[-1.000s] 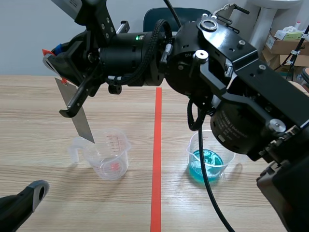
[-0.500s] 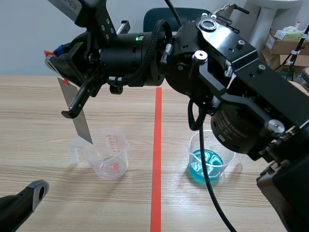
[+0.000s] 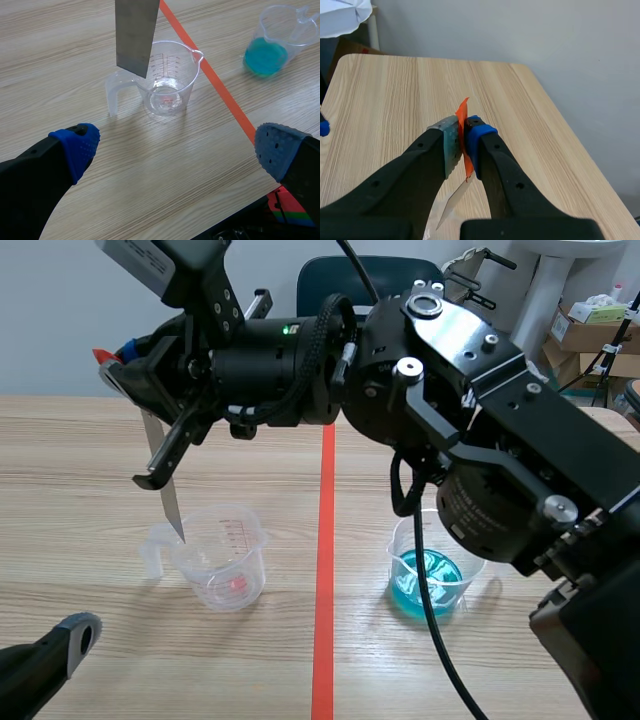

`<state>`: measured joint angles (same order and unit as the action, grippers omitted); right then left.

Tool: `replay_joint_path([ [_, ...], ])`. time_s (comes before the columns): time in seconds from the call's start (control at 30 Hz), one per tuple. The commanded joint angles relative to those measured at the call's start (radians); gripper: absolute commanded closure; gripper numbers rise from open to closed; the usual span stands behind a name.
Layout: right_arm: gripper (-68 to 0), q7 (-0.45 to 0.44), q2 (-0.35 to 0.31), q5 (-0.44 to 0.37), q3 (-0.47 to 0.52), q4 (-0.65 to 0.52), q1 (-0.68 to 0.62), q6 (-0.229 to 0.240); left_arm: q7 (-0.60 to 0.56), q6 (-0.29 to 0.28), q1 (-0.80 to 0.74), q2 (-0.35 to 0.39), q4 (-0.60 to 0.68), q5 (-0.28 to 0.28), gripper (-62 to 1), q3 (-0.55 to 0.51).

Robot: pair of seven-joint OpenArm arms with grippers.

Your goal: Do the redox reaction experiment

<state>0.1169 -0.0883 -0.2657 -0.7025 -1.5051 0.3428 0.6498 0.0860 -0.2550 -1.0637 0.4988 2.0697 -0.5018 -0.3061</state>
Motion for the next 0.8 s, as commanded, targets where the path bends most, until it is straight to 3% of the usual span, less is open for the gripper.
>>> replay_joint_path([
  [0.0, -1.0, 0.019, 0.0, 0.005, -0.006, 0.013, 0.0, 0.002, -0.014, -0.002, 0.003, -0.005, 0.004, -0.007, -62.3, 0.003],
  [0.77, -1.0, 0.005, 0.0, 0.005, -0.006, 0.014, 0.001, 0.002, -0.014, -0.002, 0.003, -0.005, 0.004, -0.007, -62.3, 0.003],
])
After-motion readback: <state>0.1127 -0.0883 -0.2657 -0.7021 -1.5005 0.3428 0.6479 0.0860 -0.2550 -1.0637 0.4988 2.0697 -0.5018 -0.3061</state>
